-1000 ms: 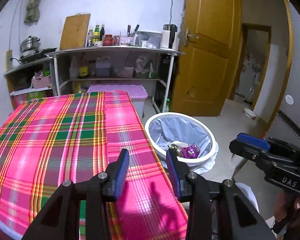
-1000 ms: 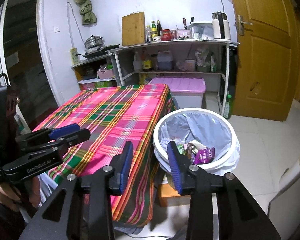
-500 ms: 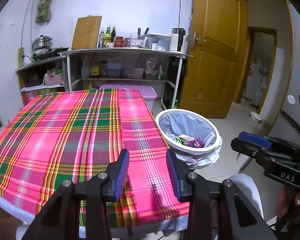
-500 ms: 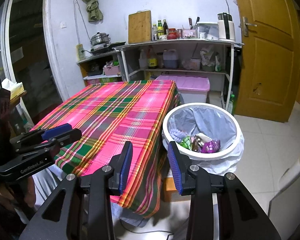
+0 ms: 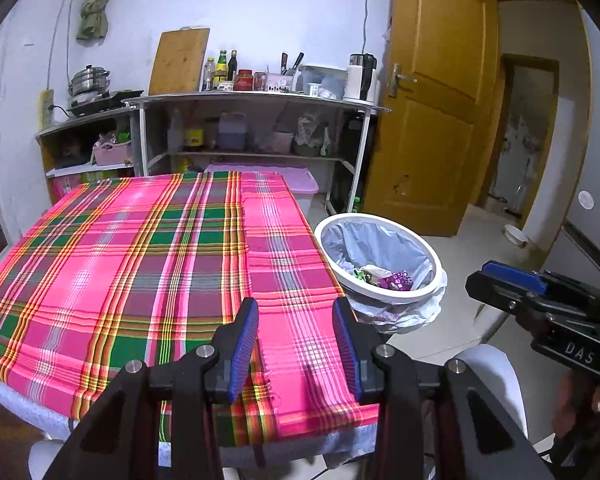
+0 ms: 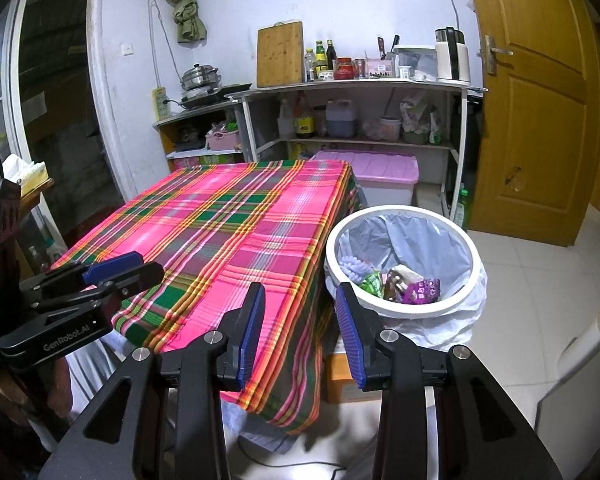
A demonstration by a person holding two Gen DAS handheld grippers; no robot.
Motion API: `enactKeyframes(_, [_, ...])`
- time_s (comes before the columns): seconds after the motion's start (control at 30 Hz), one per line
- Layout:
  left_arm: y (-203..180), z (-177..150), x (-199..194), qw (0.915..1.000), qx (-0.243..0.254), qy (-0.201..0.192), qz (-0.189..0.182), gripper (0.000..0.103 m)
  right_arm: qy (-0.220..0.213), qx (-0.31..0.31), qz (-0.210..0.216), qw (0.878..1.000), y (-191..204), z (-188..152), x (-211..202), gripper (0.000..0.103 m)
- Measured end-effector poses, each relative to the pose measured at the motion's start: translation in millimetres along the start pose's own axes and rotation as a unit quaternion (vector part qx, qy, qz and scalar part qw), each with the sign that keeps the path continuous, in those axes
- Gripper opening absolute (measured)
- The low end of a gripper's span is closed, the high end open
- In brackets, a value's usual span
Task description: Collect trash
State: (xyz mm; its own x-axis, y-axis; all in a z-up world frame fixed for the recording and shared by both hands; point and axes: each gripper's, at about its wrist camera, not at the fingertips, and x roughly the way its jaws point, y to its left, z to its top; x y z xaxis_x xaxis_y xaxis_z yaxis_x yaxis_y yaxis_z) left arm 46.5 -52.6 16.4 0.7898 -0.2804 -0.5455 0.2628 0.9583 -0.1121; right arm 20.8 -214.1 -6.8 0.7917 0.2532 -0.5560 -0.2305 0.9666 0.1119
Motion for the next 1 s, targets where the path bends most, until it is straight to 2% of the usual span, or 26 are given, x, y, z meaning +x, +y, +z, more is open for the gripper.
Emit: enactKeyframes(1.0, [-0.8, -2.6, -0.7, 1.0, 0.003, -0.001, 0.006, 0.038, 0.004, -0.002, -0.004, 1.0, 0.1, -2.3, -1.7, 0.039])
